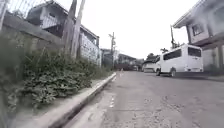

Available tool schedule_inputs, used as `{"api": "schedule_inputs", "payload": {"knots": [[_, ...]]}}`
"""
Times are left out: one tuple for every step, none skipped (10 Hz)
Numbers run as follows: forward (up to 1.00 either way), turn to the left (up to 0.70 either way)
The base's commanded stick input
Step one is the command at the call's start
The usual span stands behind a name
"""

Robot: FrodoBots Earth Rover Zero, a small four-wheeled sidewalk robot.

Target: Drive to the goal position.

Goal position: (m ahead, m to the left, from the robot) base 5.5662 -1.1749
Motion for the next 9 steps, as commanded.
{"api": "schedule_inputs", "payload": {"knots": [[0.70, -0.35], [0.70, -0.35], [0.70, -0.21], [0.70, 0.00], [0.70, 0.00], [0.70, 0.00], [0.70, -0.04], [0.70, -0.27], [0.70, -0.35]]}}
